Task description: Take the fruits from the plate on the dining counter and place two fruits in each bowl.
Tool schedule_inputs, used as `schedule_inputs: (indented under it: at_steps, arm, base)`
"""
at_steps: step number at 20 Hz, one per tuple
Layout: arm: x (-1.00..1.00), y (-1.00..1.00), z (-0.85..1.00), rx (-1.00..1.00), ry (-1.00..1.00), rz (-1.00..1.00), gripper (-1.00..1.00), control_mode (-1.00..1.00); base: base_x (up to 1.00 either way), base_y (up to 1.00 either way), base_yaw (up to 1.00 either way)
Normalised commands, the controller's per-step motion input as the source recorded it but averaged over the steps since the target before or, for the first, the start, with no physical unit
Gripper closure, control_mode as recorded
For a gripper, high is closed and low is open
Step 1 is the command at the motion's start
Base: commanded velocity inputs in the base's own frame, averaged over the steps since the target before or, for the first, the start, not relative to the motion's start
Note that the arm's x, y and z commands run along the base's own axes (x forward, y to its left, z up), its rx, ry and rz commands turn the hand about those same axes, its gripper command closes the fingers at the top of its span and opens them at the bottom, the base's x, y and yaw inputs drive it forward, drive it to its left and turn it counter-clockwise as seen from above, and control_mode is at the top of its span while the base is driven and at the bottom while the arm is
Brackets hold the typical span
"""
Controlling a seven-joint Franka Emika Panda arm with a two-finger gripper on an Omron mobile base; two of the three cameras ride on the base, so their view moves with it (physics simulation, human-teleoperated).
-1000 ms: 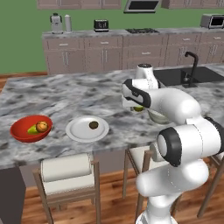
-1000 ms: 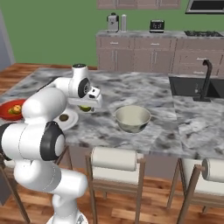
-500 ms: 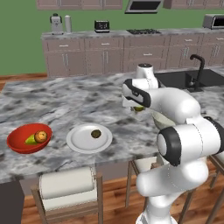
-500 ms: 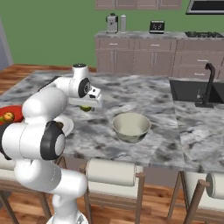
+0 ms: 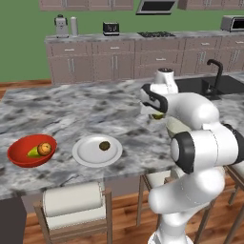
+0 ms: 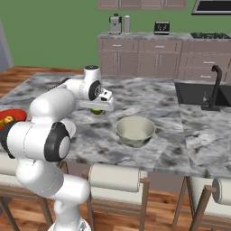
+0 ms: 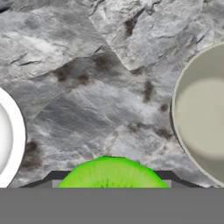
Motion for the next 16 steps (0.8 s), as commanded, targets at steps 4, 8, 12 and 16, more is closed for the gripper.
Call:
schedule_inputs:
  at_steps: [4, 8, 12, 16]
  arm:
    - [-0.08, -0.99, 0.00, 0.01, 0.00, -0.01, 1.00, -1.00]
    - [-0.01, -0.76, 0.00, 0.00, 0.00, -0.07, 1.00, -1.00]
    - [-0.05, -0.72, -0.03, 0.00, 0.00, -0.06, 1.00, -1.00]
    - [0.02, -0.35, -0.10, 0.00, 0.00, 0.00, 1.00, -1.00]
  base:
    - [0.00, 0.00, 0.00]
    - [0.00, 0.00, 0.00]
    - [0.00, 0.00, 0.00]
    - [0.00, 0.00, 0.00]
